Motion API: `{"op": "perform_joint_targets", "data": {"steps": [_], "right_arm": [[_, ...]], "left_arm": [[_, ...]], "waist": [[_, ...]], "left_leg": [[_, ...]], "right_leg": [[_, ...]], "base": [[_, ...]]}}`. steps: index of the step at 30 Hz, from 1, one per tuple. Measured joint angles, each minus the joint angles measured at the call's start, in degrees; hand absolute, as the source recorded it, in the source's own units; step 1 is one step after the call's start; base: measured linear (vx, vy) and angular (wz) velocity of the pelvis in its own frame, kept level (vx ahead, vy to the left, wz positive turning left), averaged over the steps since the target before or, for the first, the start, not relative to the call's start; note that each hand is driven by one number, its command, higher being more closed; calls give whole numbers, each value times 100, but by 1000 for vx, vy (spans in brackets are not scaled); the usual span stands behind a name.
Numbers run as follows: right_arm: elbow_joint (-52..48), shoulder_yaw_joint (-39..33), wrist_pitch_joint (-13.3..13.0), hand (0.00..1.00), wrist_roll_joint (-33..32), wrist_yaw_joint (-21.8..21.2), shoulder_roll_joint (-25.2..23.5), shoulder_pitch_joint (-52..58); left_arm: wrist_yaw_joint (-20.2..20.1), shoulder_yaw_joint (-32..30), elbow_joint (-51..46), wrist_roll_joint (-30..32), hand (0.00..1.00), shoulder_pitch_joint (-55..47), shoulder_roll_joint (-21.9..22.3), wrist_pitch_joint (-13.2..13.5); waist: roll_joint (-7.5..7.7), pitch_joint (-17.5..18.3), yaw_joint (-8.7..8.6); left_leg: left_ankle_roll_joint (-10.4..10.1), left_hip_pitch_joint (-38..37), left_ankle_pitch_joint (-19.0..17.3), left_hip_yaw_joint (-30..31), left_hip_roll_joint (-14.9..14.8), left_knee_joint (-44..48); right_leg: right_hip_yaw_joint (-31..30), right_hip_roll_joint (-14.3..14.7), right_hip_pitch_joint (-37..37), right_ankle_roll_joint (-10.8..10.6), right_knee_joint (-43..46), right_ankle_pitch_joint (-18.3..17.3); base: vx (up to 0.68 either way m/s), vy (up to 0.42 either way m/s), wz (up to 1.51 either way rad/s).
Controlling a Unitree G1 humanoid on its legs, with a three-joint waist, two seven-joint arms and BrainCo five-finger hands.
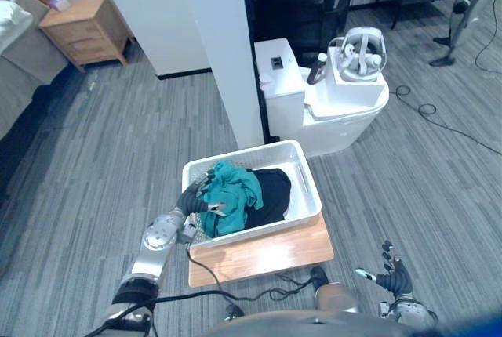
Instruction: Tidy the bed and pick cloth on bed and put in laundry
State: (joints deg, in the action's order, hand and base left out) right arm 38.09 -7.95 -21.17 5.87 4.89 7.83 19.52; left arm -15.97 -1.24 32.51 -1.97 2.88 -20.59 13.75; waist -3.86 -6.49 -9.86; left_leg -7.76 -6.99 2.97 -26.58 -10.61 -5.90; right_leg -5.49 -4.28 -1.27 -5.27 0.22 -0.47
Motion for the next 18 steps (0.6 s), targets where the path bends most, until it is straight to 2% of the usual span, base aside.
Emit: {"op": "perform_joint_targets", "data": {"steps": [4,7,11,15,18], "right_arm": [[178,-95,32,0,5,-10,2,74],[443,-194,35,0,5,-48,2,80],[825,-404,21,0,4,-149,4,62],[1231,-608,1,0,5,-252,0,34],[1501,-783,-18,0,3,-343,3,-23]], "left_arm": [[-28,-413,-278,-374,0,-298,-29,17],[63,-730,-375,-472,0,-553,-27,24],[317,-1223,-339,-1238,0,-859,-6,-108],[646,-1932,354,-1832,0,-1089,250,-279],[779,-2200,826,-1936,0,-1400,499,-362]], "waist": [[8,133,21],[26,274,163],[85,378,310],[135,475,448],[165,506,491]], "left_leg": [[-24,-3,-18,210,3,-4],[-3,-2,-51,236,7,-3],[28,-12,-65,389,45,9],[34,-24,-97,472,77,24],[36,-68,-118,518,89,25]], "right_leg": [[180,-28,151,-30,-39,-100],[211,-36,178,-27,-76,-103],[331,-79,321,-19,-135,-108],[443,-119,409,-4,-175,-120],[497,-135,489,12,-189,-135]], "base": [[7,-9,24],[38,2,9],[61,9,17],[65,13,14],[34,5,9]]}}
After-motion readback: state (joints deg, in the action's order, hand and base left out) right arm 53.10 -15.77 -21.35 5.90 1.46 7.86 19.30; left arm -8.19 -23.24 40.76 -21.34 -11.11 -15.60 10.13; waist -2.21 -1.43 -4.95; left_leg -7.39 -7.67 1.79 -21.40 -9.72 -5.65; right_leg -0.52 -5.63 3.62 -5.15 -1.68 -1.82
